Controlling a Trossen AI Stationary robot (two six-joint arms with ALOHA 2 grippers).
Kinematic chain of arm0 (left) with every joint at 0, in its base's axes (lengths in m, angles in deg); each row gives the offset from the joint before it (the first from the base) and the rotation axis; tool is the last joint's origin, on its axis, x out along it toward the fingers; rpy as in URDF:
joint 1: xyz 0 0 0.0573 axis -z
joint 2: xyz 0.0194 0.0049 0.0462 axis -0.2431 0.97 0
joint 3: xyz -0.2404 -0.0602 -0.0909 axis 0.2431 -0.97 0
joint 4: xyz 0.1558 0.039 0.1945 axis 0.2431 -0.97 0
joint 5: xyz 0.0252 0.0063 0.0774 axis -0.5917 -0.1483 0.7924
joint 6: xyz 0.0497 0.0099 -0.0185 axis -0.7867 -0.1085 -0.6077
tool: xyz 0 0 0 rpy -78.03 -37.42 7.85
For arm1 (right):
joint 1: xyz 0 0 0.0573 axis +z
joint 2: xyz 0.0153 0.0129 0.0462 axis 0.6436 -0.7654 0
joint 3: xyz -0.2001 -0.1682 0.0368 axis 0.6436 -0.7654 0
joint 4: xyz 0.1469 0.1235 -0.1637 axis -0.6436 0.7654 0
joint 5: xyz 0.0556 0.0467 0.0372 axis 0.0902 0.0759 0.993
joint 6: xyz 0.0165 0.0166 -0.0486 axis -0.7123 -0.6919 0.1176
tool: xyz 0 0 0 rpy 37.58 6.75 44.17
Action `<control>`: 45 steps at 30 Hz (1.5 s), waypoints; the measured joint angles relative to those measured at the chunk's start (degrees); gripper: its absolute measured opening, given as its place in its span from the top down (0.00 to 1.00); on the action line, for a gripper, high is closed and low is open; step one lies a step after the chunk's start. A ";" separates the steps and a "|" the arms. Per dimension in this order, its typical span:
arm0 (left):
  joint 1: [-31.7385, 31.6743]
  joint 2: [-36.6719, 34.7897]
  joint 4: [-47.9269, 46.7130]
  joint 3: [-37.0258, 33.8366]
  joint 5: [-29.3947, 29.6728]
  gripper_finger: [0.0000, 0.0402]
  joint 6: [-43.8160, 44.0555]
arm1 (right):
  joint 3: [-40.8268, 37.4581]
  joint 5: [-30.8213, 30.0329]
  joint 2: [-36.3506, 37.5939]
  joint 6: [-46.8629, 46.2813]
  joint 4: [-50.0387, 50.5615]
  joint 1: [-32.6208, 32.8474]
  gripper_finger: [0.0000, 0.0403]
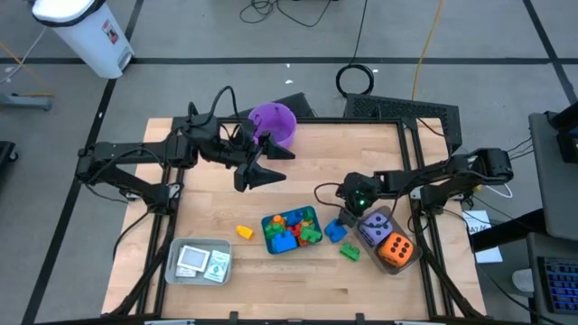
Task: Pick & Place Toys
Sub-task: Put the blue game piece into the blue bin
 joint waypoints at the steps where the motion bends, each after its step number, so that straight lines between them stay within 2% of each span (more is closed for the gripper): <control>1: 0.00 0.00 0.00 0.00 0.00 0.01 0.00 | 0.00 0.04 -0.36 -0.24 -1.08 0.00 0.69; 8: -0.01 0.04 -0.25 0.00 0.02 0.01 0.00 | 0.06 0.47 -4.55 -2.00 -5.52 0.17 0.69; 14: -0.01 0.07 -1.11 0.00 0.02 0.01 -0.02 | 0.03 4.91 -8.41 -3.13 -9.01 0.60 0.69; 21: 0.00 0.07 -1.51 0.00 0.05 0.01 -0.02 | 0.02 5.00 -8.32 -3.05 -11.57 0.97 0.70; 25: -0.01 0.07 -1.51 0.00 0.46 0.01 -0.02 | 0.04 4.85 -8.26 -2.97 -13.79 1.64 0.75; 34: -0.01 0.07 -1.55 -0.02 0.46 0.01 -0.04 | 0.07 4.98 -11.10 -2.89 -16.20 3.54 0.98; 42: -0.01 0.07 -2.78 -0.02 0.48 0.01 -0.06 | 0.04 5.23 -12.06 -3.20 -21.01 3.48 0.99; 45: 0.01 0.07 -2.80 -0.02 0.48 0.01 -0.04 | 0.04 7.35 -11.23 -3.19 -21.29 2.81 1.00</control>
